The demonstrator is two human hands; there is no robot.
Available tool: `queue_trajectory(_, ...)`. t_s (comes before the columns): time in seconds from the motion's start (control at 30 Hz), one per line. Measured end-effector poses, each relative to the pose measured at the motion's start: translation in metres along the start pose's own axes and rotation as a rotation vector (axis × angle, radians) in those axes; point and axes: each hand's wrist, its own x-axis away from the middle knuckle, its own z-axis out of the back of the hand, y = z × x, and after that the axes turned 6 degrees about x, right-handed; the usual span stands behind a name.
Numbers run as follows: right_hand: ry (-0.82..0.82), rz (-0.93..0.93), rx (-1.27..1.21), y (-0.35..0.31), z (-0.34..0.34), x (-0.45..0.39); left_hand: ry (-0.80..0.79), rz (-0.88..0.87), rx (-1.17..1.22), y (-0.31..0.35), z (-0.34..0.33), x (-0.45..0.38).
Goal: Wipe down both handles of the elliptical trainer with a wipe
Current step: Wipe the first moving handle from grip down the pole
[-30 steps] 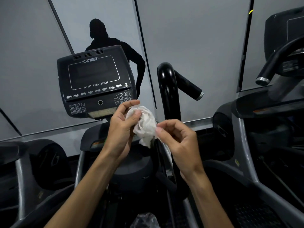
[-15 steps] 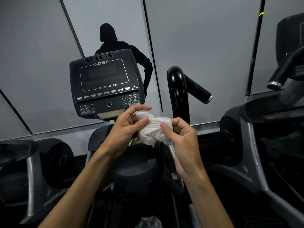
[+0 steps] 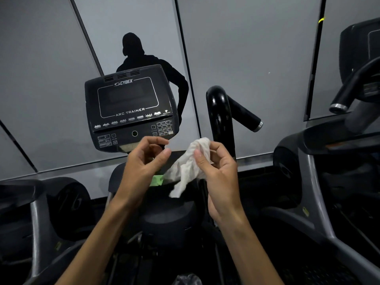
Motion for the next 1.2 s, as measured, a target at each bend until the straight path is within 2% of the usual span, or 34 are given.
queue_trajectory(0.13,-0.077,-0.094,-0.119,0.001,-0.007,0.004,-0.262,-0.038,-0.018,0.008,-0.012,0.008)
queue_trajectory(0.23,-0.185,-0.162,-0.236,0.003,-0.009,0.012,-0.322,-0.032,-0.024,0.008,-0.016,0.005)
queue_trajectory(0.3,-0.097,-0.067,-0.110,0.007,-0.006,0.017,-0.292,-0.042,-0.041,0.009,-0.010,0.001)
queue_trajectory(0.4,0.176,0.167,0.230,0.010,0.002,0.026,-0.267,-0.034,-0.093,0.015,-0.002,-0.004)
queue_trajectory(0.47,0.168,0.276,0.351,0.010,0.006,0.029,-0.399,-0.026,-0.177,0.019,-0.002,-0.006)
queue_trajectory(0.53,0.018,0.340,0.446,0.008,0.008,0.030,-0.504,-0.059,-0.295,0.021,-0.008,-0.008)
queue_trajectory(0.6,-0.011,0.377,0.520,0.009,0.009,0.029,-0.451,-0.044,-0.333,0.021,-0.014,-0.013)
queue_trajectory(0.73,0.276,0.448,0.691,0.014,0.006,0.024,-0.240,-0.039,-0.326,0.016,-0.027,-0.015)
queue_trajectory(0.83,0.393,0.558,0.774,0.018,0.000,0.020,0.010,-0.044,-0.229,0.015,-0.043,-0.009)
queue_trajectory(0.93,0.377,0.539,0.607,0.018,-0.004,0.027,0.111,-0.068,-0.100,0.023,-0.060,0.003)
queue_trajectory(1.03,0.356,0.440,0.415,0.019,-0.007,0.037,0.064,-0.080,0.064,0.029,-0.066,0.017)
queue_trajectory(1.1,0.414,0.308,0.204,0.016,-0.006,0.034,-0.050,-0.128,0.031,0.026,-0.069,0.025)
queue_trajectory(1.17,0.451,0.173,-0.032,0.009,0.000,0.029,-0.145,-0.225,-0.125,0.018,-0.071,0.029)
queue_trajectory(1.2,0.420,0.121,-0.120,0.004,0.004,0.027,-0.170,-0.297,-0.206,0.015,-0.071,0.029)
